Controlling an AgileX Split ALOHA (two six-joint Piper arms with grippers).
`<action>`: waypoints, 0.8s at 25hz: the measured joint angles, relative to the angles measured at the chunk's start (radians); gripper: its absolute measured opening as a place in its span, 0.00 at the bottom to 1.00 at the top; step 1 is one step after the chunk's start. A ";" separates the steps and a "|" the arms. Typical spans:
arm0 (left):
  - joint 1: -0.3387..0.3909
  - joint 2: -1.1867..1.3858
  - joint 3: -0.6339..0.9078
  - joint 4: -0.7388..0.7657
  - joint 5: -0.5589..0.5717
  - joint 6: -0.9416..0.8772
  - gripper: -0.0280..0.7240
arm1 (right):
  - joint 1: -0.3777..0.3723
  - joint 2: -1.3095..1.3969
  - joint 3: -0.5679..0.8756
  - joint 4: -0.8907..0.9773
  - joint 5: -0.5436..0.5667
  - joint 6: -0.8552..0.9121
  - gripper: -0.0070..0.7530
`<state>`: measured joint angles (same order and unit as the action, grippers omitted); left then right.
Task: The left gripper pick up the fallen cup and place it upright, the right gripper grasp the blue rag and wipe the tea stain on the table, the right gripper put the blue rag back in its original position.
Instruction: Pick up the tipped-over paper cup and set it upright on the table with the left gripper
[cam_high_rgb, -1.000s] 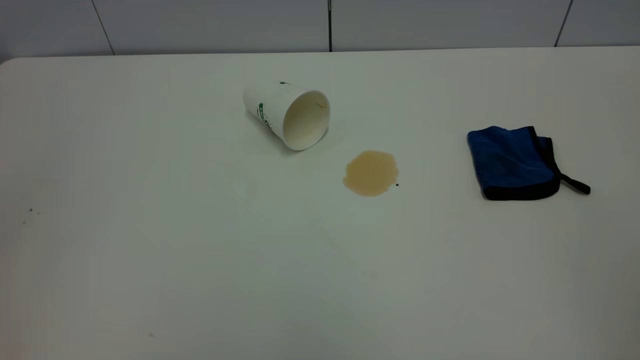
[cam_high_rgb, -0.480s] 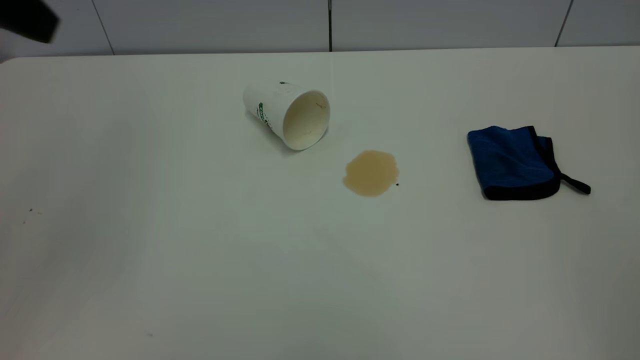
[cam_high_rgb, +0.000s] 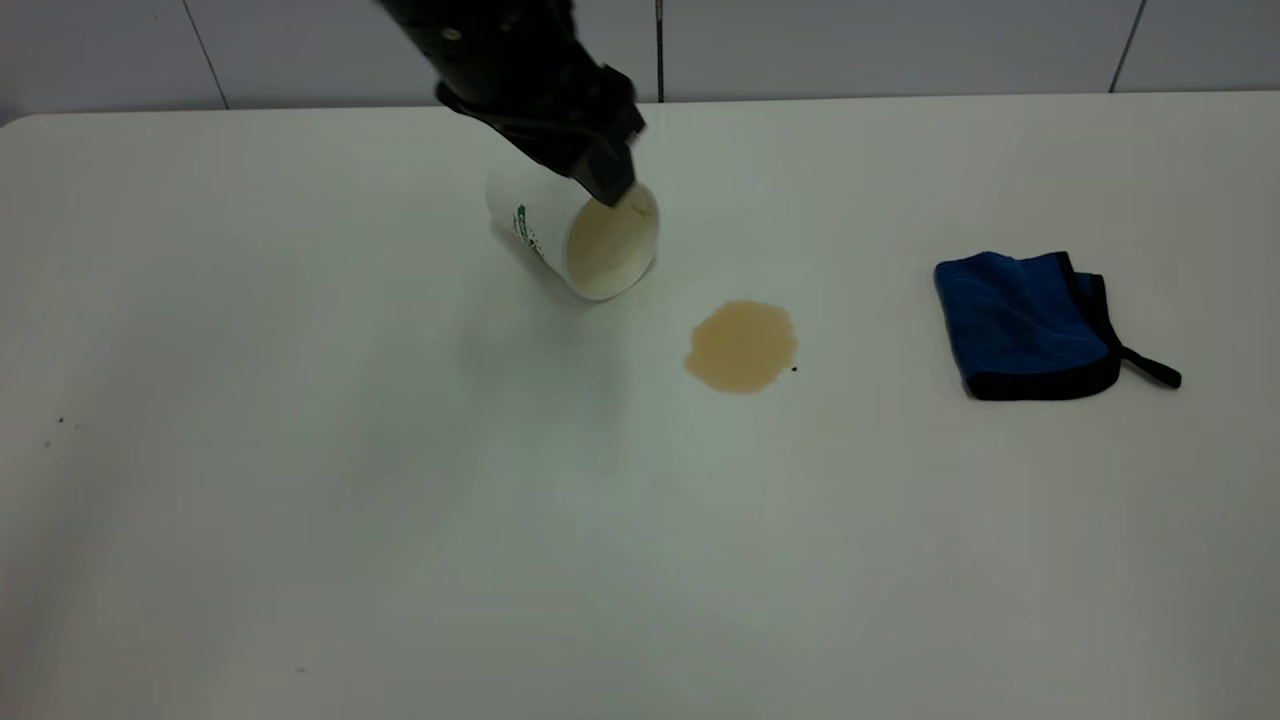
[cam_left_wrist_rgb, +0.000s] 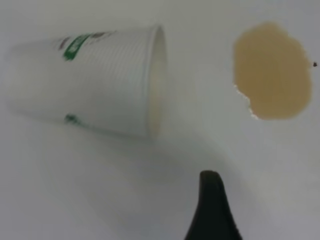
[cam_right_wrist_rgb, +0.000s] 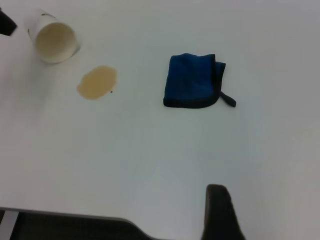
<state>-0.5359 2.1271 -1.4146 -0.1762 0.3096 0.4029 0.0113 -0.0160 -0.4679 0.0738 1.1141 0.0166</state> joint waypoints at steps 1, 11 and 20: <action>-0.017 0.046 -0.046 0.021 0.021 -0.016 0.81 | 0.000 0.000 0.000 0.000 0.000 0.000 0.70; -0.145 0.307 -0.430 0.770 0.283 -0.595 0.81 | 0.000 0.000 0.000 0.000 0.000 0.000 0.70; -0.176 0.406 -0.439 1.141 0.305 -1.010 0.81 | 0.000 0.000 0.000 0.000 0.000 0.000 0.70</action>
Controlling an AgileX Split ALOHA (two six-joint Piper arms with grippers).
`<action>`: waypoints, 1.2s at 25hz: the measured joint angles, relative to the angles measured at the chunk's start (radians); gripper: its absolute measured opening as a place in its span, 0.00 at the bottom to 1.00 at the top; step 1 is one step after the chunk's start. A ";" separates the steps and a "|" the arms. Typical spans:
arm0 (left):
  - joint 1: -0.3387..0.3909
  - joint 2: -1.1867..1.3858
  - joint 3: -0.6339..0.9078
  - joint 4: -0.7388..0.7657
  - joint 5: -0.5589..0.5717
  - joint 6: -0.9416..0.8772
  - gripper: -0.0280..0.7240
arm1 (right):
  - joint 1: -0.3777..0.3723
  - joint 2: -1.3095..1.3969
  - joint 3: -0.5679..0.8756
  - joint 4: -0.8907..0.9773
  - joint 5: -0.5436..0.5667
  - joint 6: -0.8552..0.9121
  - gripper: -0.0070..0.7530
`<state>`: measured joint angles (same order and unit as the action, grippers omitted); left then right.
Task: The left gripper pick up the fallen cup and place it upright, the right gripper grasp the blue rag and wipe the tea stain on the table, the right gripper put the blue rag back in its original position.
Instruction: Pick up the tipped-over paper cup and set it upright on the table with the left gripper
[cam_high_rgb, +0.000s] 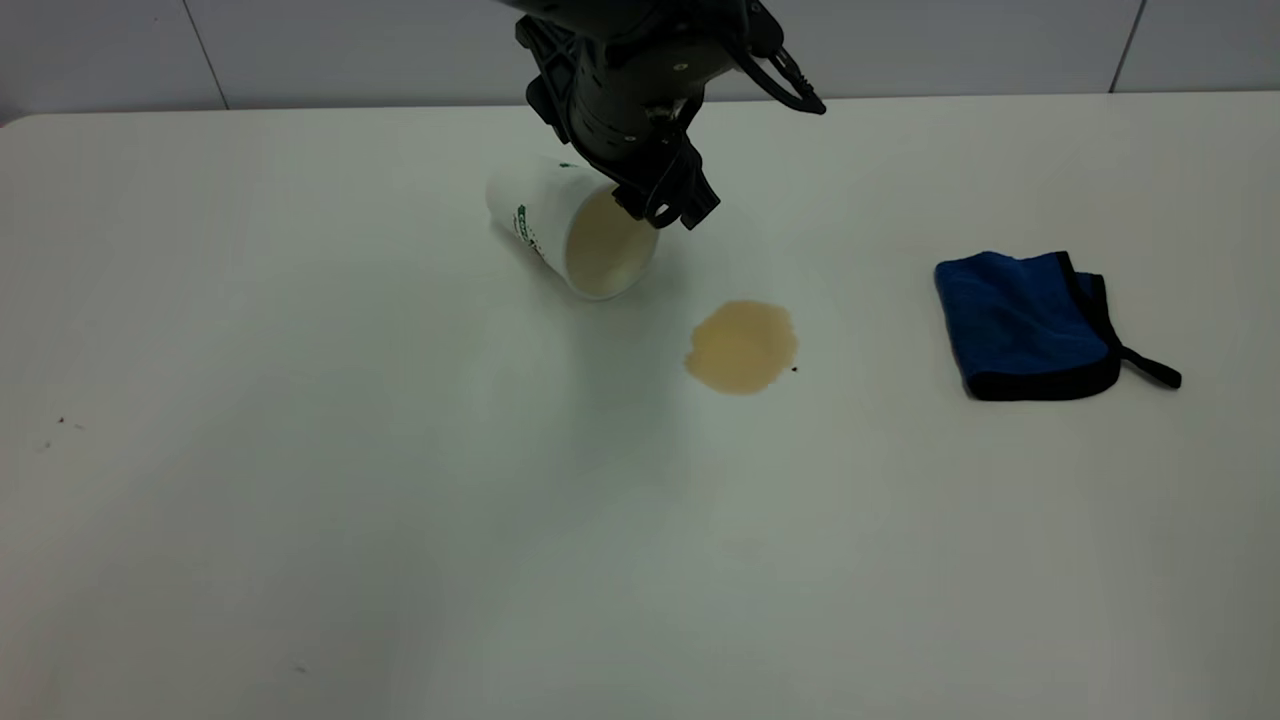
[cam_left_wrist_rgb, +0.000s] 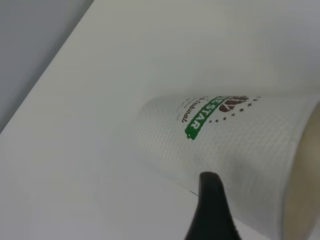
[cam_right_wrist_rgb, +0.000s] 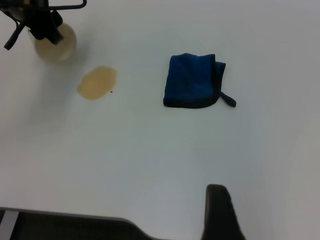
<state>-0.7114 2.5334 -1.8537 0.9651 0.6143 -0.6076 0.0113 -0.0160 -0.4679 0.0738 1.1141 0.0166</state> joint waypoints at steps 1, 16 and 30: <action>0.000 0.004 0.000 0.014 -0.004 -0.011 0.81 | 0.000 0.000 0.000 0.000 0.000 0.000 0.70; 0.007 0.106 0.000 0.312 -0.030 -0.278 0.81 | 0.000 0.000 0.000 0.000 0.000 0.000 0.70; 0.040 0.153 -0.007 0.402 0.088 -0.336 0.17 | 0.000 0.000 0.000 0.000 0.000 0.000 0.70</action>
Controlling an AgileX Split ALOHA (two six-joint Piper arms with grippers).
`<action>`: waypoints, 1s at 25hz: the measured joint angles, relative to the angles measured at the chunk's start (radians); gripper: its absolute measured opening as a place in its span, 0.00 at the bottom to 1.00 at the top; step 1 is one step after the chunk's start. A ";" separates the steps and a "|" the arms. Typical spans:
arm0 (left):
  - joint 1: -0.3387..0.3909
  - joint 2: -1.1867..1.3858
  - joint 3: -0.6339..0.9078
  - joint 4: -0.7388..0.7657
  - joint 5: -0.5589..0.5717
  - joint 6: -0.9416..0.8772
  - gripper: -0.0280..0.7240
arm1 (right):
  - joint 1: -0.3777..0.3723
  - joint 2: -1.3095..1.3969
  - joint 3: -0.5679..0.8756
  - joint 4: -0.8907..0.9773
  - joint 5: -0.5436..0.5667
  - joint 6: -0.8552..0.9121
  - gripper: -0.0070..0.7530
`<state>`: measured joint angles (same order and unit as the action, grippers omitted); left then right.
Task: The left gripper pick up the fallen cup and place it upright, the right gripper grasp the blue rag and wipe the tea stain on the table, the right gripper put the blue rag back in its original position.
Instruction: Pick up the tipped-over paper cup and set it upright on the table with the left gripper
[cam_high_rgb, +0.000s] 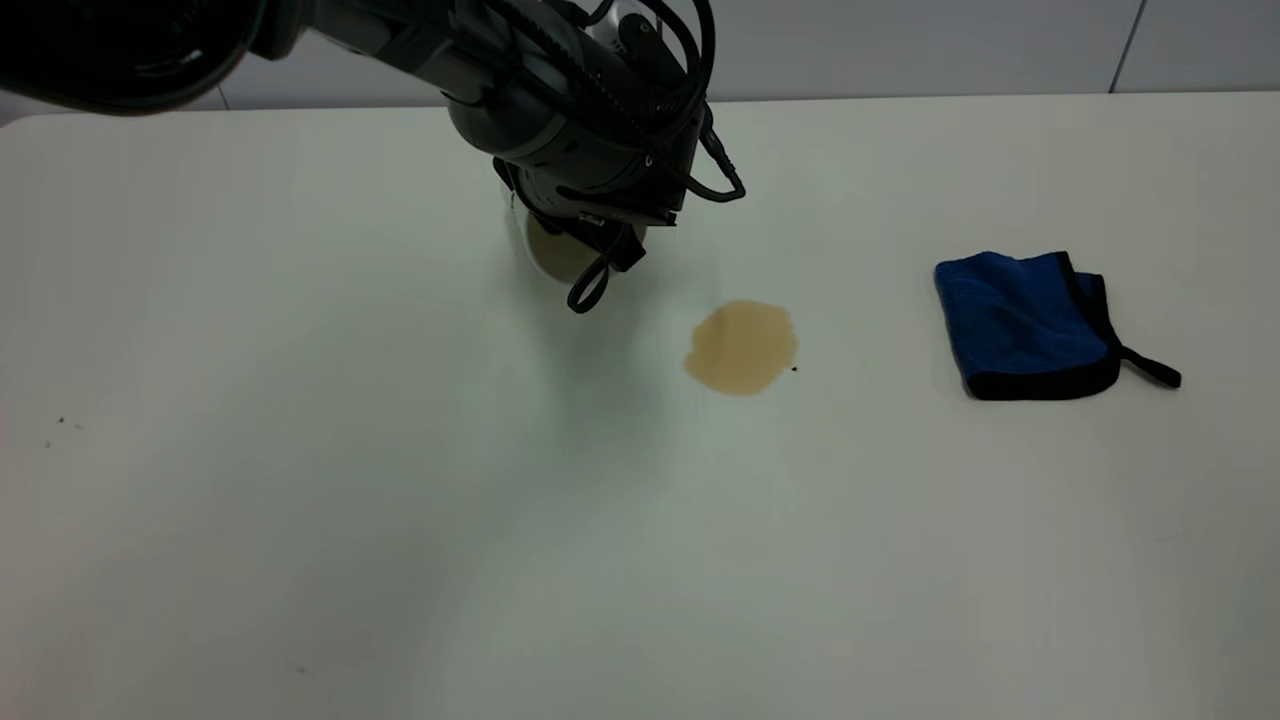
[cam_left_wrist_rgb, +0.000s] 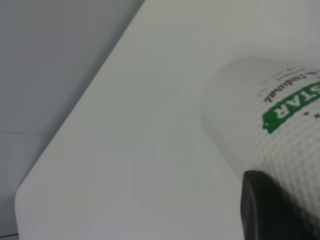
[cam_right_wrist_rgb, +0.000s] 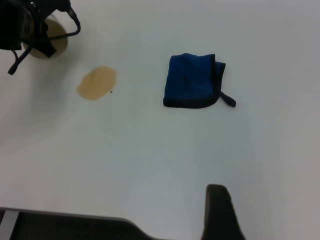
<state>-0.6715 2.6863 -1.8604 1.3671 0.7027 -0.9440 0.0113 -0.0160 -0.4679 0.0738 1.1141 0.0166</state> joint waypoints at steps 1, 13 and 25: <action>0.000 -0.006 -0.001 0.000 0.002 0.002 0.11 | 0.000 0.000 0.000 0.000 0.000 0.000 0.70; 0.111 -0.223 -0.048 -0.751 -0.060 0.607 0.06 | 0.000 0.000 0.000 0.000 0.000 0.000 0.70; 0.320 -0.154 -0.211 -1.466 0.174 1.164 0.06 | 0.000 0.000 0.000 0.000 0.000 0.000 0.70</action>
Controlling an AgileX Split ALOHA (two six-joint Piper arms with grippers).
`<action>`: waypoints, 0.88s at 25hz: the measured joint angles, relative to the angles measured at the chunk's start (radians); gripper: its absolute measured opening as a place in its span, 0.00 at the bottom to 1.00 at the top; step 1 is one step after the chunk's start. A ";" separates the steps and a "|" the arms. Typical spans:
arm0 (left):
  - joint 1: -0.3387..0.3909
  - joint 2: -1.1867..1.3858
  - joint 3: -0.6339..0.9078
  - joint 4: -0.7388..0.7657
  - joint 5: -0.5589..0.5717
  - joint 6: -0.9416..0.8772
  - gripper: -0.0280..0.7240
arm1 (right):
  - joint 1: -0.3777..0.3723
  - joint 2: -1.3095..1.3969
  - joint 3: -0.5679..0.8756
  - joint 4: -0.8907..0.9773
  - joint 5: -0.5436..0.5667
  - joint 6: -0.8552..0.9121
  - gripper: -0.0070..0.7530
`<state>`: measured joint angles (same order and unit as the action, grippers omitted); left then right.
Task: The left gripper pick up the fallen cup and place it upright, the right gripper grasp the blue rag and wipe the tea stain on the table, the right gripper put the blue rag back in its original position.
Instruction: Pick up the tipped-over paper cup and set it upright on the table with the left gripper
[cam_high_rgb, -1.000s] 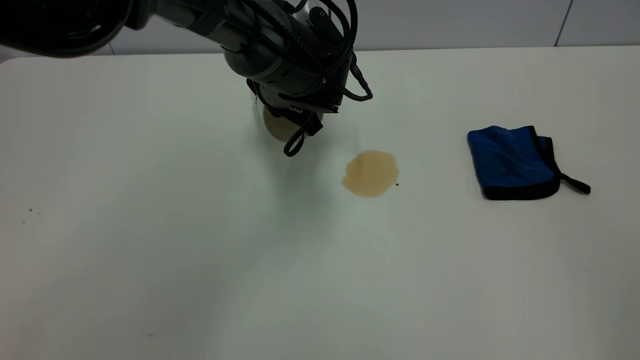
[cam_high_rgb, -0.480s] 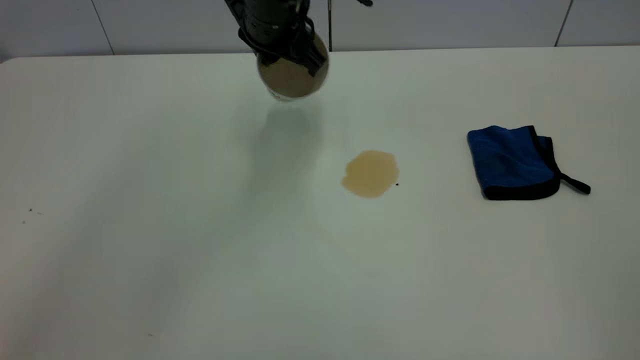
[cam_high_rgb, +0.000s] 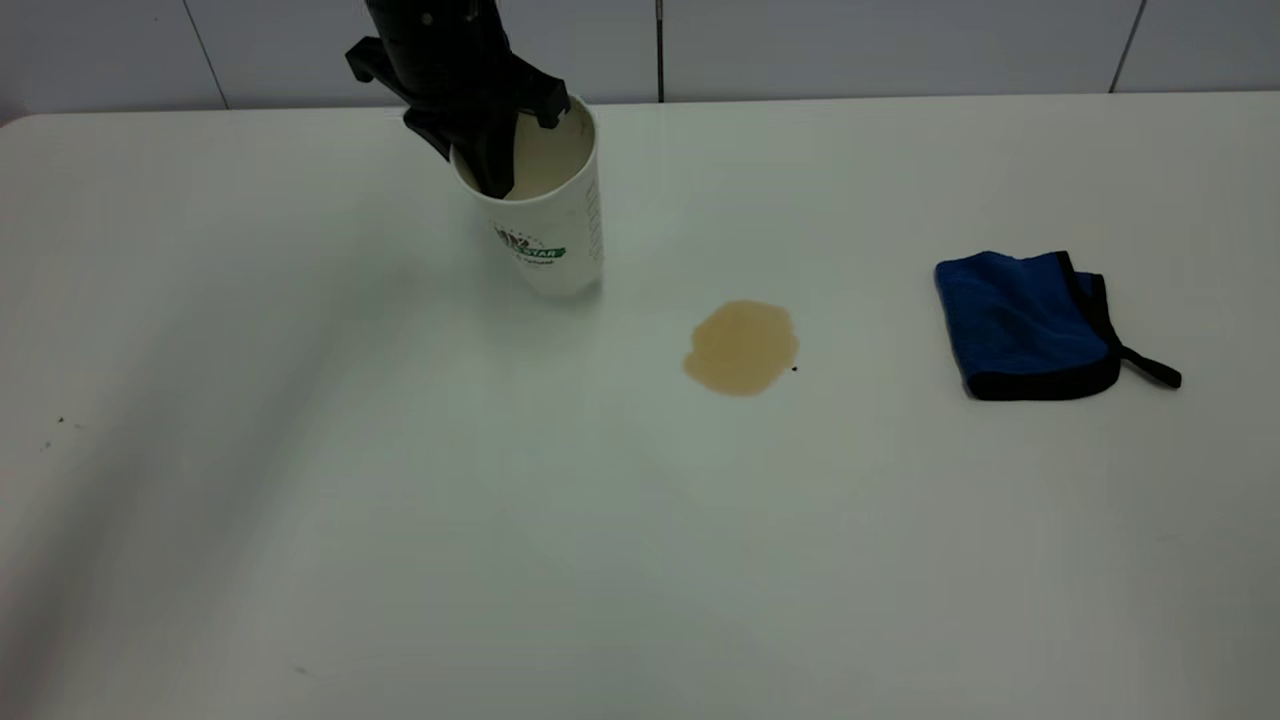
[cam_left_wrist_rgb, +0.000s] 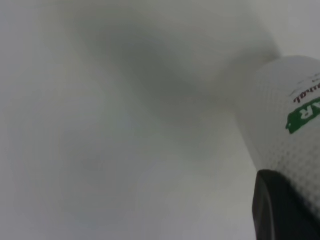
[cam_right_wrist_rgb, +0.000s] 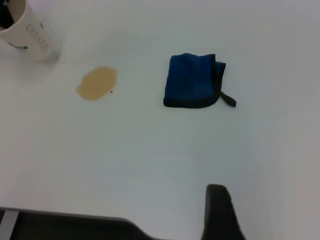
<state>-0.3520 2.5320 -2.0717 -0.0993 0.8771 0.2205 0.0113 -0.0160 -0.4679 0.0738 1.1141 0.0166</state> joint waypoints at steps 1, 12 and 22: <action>0.000 0.008 0.000 0.000 0.000 0.000 0.06 | 0.000 0.000 0.000 0.000 0.000 0.000 0.70; -0.001 0.058 -0.011 -0.014 -0.012 0.003 0.10 | 0.000 0.000 0.000 0.000 0.000 0.000 0.70; -0.001 0.062 -0.064 -0.019 -0.023 0.003 0.55 | 0.000 0.000 0.000 0.000 0.000 0.000 0.70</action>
<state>-0.3530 2.5937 -2.1356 -0.1180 0.8546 0.2232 0.0113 -0.0160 -0.4679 0.0738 1.1141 0.0166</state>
